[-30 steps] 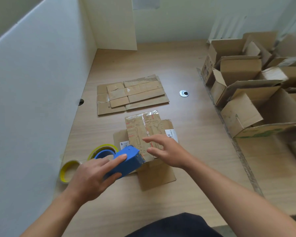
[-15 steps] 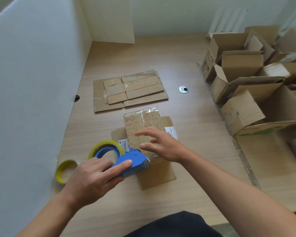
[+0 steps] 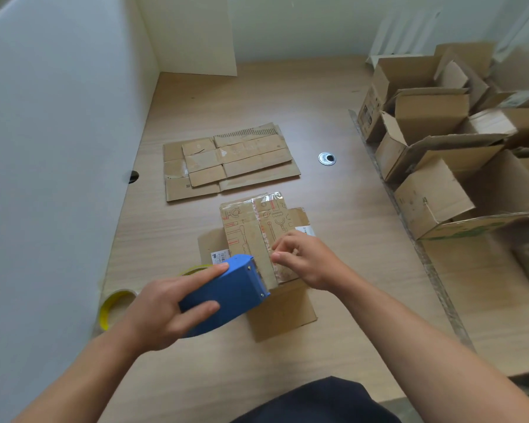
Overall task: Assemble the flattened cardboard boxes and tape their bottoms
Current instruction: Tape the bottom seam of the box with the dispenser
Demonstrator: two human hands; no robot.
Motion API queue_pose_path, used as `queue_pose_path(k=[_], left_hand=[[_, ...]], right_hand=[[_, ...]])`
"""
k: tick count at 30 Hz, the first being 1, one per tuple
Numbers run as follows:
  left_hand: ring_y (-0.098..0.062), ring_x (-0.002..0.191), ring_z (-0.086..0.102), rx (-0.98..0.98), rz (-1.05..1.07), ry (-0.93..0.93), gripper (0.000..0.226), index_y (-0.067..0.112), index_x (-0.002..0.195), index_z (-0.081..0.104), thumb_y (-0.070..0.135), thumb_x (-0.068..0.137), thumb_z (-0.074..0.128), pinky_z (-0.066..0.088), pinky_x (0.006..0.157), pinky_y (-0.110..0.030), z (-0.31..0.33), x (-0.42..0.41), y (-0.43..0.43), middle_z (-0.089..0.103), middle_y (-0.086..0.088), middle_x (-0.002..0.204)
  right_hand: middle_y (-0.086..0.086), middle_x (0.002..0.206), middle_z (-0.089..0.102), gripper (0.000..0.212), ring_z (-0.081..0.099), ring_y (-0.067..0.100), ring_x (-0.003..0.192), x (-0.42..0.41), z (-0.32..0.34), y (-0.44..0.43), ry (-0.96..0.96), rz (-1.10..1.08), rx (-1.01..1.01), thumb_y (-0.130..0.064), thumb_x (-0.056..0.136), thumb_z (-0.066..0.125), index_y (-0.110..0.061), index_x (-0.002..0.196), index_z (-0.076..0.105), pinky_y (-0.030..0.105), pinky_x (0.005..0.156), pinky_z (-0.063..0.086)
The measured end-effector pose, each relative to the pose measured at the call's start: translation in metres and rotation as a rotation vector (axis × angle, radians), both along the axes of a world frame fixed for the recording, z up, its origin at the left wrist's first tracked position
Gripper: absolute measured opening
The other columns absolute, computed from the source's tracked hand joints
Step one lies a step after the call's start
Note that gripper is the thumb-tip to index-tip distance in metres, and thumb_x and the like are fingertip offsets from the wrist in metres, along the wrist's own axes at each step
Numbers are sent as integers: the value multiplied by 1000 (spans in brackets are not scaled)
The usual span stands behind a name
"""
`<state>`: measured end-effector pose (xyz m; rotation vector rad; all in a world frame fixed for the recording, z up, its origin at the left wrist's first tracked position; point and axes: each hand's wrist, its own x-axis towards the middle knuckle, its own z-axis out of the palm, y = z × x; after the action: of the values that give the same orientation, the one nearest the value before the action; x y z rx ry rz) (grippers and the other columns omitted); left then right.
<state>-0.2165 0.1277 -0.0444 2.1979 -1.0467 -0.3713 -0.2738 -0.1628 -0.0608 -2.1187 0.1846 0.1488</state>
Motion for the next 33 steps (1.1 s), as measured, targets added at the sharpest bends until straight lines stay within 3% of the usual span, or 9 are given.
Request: queue_pose_path(k=[4,8,11,14,16,20,26,33], left_hand=[[3,102,63,34,26,238,57,74,128,39,67,75,57,49,80,-12,1,11,12,59,39,119],[11,110,56,177,-34,322,57,79,124,34,66,74,60,43,84,-7,6,17,12,51,47,123],[12,109,57,185,15,382,53,77,120,42,58,75,63,41,81,-4,8,25,17,56,44,120],[11,107,59,281,-9,431,50,74,120,46,58,75,62,43,83,-11,7,29,9,58,40,119],[9,106,60,312,1,469,47,73,118,49,56,76,62,45,84,-17,7,30,4,60,39,118],[8,100,63,355,35,509,43,74,112,51,50,81,67,47,82,-20,5,35,-2,62,38,114],[1,99,66,467,91,518,44,62,114,62,55,70,61,52,95,-35,1,34,-12,67,30,112],[-2,97,65,528,127,539,39,66,107,58,58,69,57,51,95,-36,0,31,-21,65,26,114]], right_hand=[[8,97,70,18,61,15,86,-20,-5,-27,102,-154,101,-22,93,67,-21,76,66,33,80,48],[-3,74,62,21,52,11,69,-40,-19,-52,162,-367,115,-26,94,65,-18,74,65,31,66,42],[-5,79,69,19,55,9,68,-46,-24,-61,252,-365,177,-23,97,61,-16,80,64,27,61,42],[-4,75,71,17,55,9,63,-49,-31,-58,320,-351,322,-23,98,60,-15,83,60,24,55,40],[-6,66,67,18,52,9,58,-51,-34,-56,333,-353,315,-23,97,62,-14,82,58,23,52,38],[-7,59,61,20,48,10,53,-48,-40,-53,295,-397,217,-20,95,63,-15,77,57,21,50,37],[-1,67,63,20,48,14,59,-39,-50,-46,343,-355,114,-18,95,62,-15,77,57,27,57,38],[-1,72,62,13,53,13,65,-37,-59,-43,507,-386,265,-26,100,57,-17,93,64,26,62,43]])
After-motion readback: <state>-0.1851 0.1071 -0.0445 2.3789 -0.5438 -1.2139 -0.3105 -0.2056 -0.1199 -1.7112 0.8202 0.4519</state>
